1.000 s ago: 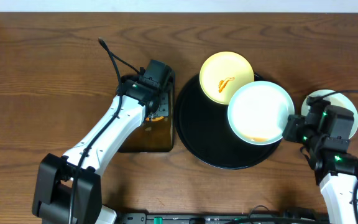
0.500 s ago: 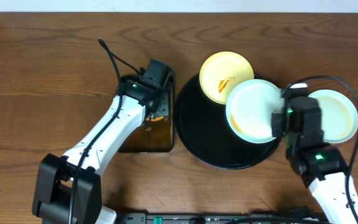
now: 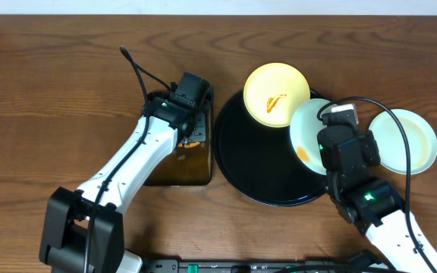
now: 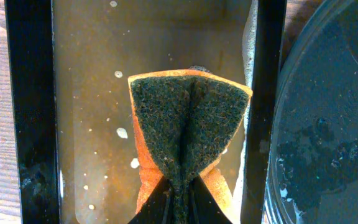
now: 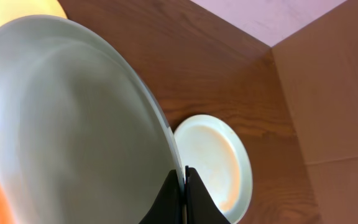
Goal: Clean dirty plates on tray and stack at the side
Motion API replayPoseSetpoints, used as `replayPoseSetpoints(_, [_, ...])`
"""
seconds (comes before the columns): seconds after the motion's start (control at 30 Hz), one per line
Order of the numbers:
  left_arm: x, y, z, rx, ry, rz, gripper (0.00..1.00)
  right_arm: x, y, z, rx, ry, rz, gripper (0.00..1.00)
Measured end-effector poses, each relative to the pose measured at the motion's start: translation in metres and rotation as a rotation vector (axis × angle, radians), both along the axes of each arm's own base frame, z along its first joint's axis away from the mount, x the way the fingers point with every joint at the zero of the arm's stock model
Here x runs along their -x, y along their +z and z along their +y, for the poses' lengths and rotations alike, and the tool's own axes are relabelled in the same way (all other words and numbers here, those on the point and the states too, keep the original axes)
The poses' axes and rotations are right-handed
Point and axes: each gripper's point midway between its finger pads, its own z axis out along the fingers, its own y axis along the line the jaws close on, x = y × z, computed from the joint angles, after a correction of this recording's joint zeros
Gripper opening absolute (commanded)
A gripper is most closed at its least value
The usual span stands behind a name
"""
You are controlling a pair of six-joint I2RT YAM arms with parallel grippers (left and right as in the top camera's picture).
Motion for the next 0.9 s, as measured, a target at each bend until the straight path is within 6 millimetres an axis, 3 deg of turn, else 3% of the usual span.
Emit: replayPoseSetpoints(0.9, [0.0, 0.0, -0.0001, 0.0, 0.0, 0.0, 0.08, -0.0003, 0.0026, -0.0076, 0.001, -0.053, -0.025, 0.01])
